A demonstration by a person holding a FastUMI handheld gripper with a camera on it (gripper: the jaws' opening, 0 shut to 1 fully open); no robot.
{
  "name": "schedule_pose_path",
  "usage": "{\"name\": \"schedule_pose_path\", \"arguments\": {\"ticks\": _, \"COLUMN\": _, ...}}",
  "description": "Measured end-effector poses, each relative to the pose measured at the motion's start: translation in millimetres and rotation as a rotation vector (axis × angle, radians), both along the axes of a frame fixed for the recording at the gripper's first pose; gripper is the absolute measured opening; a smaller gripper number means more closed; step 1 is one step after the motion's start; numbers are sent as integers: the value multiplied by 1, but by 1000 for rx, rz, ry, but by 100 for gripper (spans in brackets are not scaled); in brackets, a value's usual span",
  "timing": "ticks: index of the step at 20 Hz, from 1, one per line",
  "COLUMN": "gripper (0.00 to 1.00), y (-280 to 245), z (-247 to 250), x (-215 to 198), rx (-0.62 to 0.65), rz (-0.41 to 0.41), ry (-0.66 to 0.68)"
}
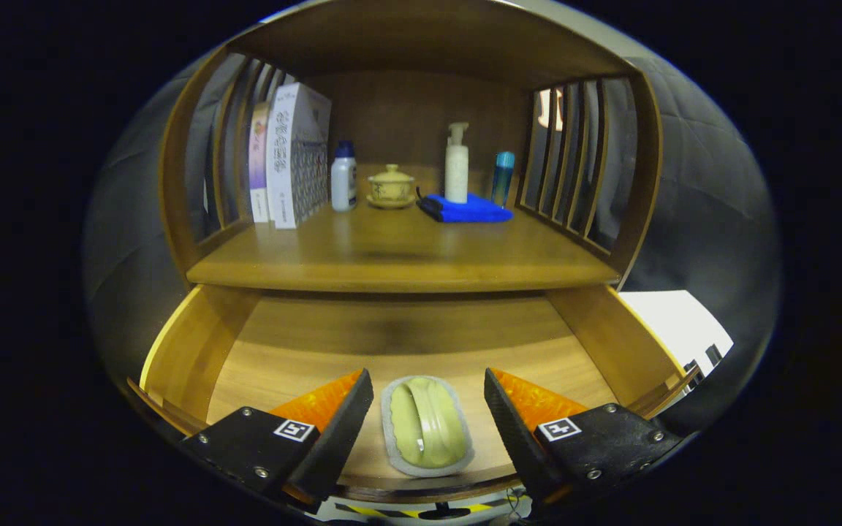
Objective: Pull open the drawer, take out the items inside it, and place them on the countertop above the cabinet.
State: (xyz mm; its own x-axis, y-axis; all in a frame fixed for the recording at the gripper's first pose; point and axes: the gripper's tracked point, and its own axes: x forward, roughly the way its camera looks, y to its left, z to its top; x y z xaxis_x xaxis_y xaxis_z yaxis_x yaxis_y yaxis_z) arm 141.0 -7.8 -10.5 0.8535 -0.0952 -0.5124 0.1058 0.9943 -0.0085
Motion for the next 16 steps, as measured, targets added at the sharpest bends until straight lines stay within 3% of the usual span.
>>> {"name": "schedule_pose_path", "arguments": {"ticks": 7, "gripper": 92, "y": -2, "z": -34, "x": 5, "rx": -5, "rz": -4, "ry": 152}}
{"name": "schedule_pose_path", "arguments": {"ticks": 15, "gripper": 62, "y": 7, "z": -53, "x": 8, "rx": 36, "rz": 16, "ry": 264}}
{"name": "schedule_pose_path", "arguments": {"ticks": 16, "gripper": 55, "y": 10, "z": -55, "x": 11, "rx": 53, "rz": 20, "ry": 260}}
